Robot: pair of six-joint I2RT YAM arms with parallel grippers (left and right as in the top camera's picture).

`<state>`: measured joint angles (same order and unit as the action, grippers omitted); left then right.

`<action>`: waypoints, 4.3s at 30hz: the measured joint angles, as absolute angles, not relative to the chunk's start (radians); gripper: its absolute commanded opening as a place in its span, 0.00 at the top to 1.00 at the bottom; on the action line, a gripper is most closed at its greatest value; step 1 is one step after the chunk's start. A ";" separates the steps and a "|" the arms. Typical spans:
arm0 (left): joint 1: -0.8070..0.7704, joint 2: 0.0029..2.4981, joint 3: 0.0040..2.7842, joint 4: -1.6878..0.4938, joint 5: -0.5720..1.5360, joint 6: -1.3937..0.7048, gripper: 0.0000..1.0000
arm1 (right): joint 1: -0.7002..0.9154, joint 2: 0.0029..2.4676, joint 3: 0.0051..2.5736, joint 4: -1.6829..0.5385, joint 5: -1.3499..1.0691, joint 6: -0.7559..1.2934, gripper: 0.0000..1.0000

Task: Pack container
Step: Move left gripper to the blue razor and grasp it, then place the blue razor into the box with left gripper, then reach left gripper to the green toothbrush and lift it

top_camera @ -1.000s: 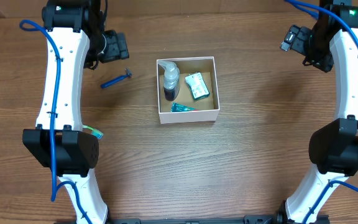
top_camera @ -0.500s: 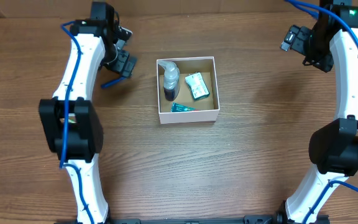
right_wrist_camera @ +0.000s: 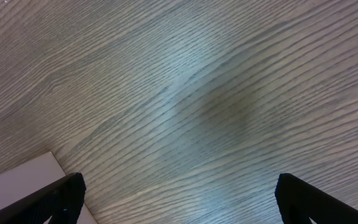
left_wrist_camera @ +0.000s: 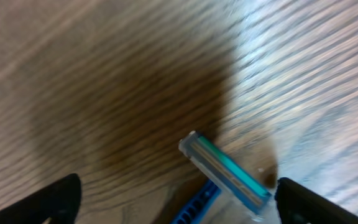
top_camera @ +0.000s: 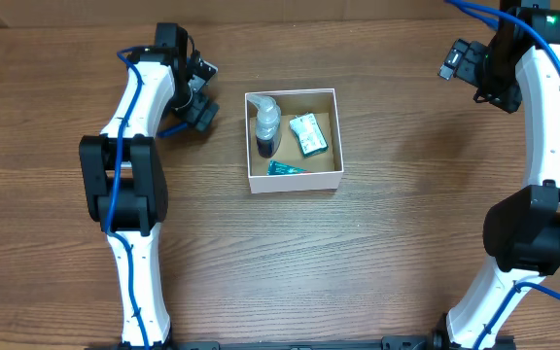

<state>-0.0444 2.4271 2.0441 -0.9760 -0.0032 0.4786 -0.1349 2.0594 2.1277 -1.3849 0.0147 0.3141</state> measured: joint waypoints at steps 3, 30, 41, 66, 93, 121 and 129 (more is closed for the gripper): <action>-0.023 2.437 2.044 -0.978 0.017 0.479 0.08 | -0.135 2.059 2.128 -1.385 0.015 0.314 0.00; -0.009 2.498 2.173 -1.241 0.105 0.261 0.96 | -0.135 2.059 2.128 -1.385 0.015 0.314 0.00; -0.037 2.531 2.948 -1.686 0.208 0.287 0.96 | -0.135 2.059 2.128 -1.385 0.015 0.315 0.00; -0.492 2.435 2.678 -1.687 0.166 0.688 0.92 | -0.135 2.059 2.128 -1.385 0.015 0.315 0.00; -0.228 1.668 1.827 -1.491 -0.064 -0.034 0.37 | -0.135 2.059 2.128 -1.385 0.015 0.314 0.00; 0.282 1.674 0.922 -0.506 -0.016 -0.636 0.23 | -0.135 2.059 2.128 -1.385 0.015 0.315 0.00; 0.284 1.790 0.965 -0.425 -0.025 -0.677 0.69 | -0.135 2.059 2.128 -1.385 0.015 0.315 0.00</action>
<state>0.2840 1.7905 0.9649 -0.4248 -0.0254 -0.6769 -0.1349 2.0594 2.1277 -1.3853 0.0147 0.3145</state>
